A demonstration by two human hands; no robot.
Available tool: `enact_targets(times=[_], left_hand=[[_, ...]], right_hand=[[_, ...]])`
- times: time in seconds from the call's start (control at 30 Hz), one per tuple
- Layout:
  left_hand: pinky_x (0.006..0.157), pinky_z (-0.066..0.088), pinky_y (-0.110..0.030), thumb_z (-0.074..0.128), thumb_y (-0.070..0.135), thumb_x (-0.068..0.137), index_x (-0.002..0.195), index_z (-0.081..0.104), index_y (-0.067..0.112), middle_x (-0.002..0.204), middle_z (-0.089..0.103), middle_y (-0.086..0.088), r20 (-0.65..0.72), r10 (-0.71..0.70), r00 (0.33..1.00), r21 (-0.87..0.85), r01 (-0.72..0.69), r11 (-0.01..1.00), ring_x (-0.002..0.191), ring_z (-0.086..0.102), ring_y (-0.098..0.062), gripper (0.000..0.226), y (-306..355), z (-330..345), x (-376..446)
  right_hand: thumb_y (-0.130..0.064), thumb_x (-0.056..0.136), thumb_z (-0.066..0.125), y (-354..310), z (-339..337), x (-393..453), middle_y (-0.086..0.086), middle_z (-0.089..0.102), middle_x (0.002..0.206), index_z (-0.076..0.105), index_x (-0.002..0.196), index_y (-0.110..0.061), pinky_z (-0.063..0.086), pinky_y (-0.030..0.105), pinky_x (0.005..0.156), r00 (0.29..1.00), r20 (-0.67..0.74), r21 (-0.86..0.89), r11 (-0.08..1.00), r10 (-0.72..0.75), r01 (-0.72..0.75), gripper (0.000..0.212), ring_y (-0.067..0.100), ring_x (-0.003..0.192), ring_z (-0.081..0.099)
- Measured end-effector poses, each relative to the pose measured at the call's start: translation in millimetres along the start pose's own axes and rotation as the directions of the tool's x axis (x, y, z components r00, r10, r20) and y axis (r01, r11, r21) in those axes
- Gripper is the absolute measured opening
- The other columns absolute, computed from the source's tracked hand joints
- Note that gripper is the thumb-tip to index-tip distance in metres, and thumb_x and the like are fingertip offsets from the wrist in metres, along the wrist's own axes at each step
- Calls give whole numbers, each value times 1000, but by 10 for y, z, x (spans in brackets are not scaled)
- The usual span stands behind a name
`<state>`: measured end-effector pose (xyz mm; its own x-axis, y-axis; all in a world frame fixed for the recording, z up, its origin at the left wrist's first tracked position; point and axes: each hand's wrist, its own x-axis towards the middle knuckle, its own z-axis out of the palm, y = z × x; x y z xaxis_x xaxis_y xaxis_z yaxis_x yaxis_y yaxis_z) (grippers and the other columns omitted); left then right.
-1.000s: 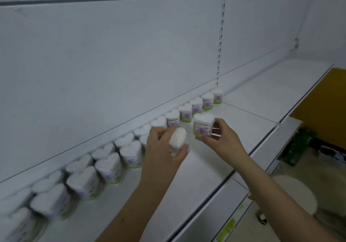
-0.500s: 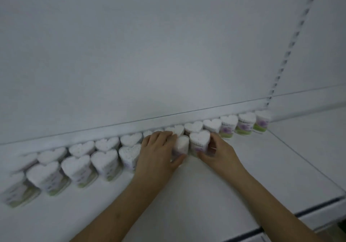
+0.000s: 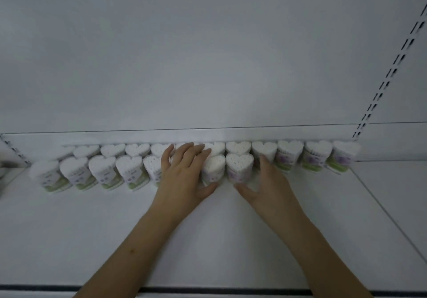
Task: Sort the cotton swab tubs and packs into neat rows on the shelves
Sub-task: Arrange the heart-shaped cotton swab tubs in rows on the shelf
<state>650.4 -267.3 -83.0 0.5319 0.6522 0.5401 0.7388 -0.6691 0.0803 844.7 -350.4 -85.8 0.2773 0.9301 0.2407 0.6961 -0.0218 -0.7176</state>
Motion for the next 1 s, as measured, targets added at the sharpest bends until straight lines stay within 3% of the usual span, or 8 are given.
enact_targets(times=[0.1, 0.2, 0.37, 0.53, 0.73, 0.8, 0.9, 1.0], left_hand=[[120, 24, -42, 59, 51, 90, 138, 55, 16, 146, 50, 0, -91, -86, 992, -139, 73, 988, 141, 40, -19, 60, 22, -167, -157], [118, 26, -25, 53, 47, 97, 142, 49, 19, 148, 45, 5, -135, -293, 947, -306, 241, 921, 141, 35, -9, 54, 24, -359, -421], [114, 25, -15, 42, 53, 99, 146, 44, 23, 148, 43, 7, -157, -495, 855, -343, 423, 839, 140, 34, -2, 56, -268, -631, -947], [116, 31, -27, 32, 56, 101, 147, 42, 25, 147, 43, 12, -240, -659, 713, -367, 562, 741, 140, 33, -3, 57, -874, -1125, -1587], [108, 42, -32, 30, 60, 99, 146, 41, 30, 144, 42, 19, -356, -768, 533, -379, 669, 640, 135, 40, -4, 57, -1943, -1921, -2520], [102, 43, -24, 31, 61, 98, 145, 42, 31, 141, 43, 19, -380, -786, 488, -387, 688, 614, 129, 47, -5, 57, -2309, -2182, -2825], [95, 31, -3, 32, 60, 98, 146, 42, 29, 140, 45, 14, -396, -805, 441, -381, 719, 581, 116, 44, 17, 58, -2825, -2585, -3216], [95, 29, -3, 32, 62, 98, 146, 42, 32, 139, 45, 16, -403, -817, 412, -371, 743, 557, 115, 43, 19, 58, -3271, -2938, -3483]], right_hand=[[-35, 89, 69, -260, -231, -75, 15, 45, 146, 37, 148, -6, 22, 18, 104, 985, -151, -80, 994, -82, 71, 73, 27, 135, 39], [-38, 94, 61, -724, -283, 39, 9, 51, 141, 45, 143, -9, 23, 15, 100, 942, -220, -41, 967, -253, 250, 59, 24, 132, 44], [-48, 99, 48, -1703, 303, 220, -4, 45, 148, 42, 147, -17, 21, 11, 105, 872, -85, 128, 863, -482, 489, 58, 9, 137, 38], [-51, 100, 43, -2833, 1233, 84, -2, 44, 149, 40, 148, -15, 24, 17, 109, 727, 38, 252, 711, -686, 657, 59, 12, 139, 37], [-51, 102, 40, -4255, 2351, -298, -3, 41, 151, 38, 148, -18, 26, 20, 111, 560, 63, 400, 535, -826, 744, 57, 11, 140, 35], [-51, 102, 40, -4685, 2709, -414, -4, 42, 151, 39, 148, -18, 25, 17, 109, 536, 45, 441, 498, -843, 746, 56, 10, 140, 36], [-50, 103, 39, -5307, 3209, -579, -6, 43, 149, 40, 148, -18, 26, 17, 107, 525, 47, 516, 471, -850, 715, 55, 8, 138, 37], [-49, 103, 39, -5830, 3602, -696, -7, 44, 148, 41, 147, -19, 28, 17, 106, 505, 54, 558, 445, -862, 700, 53, 7, 136, 38]])
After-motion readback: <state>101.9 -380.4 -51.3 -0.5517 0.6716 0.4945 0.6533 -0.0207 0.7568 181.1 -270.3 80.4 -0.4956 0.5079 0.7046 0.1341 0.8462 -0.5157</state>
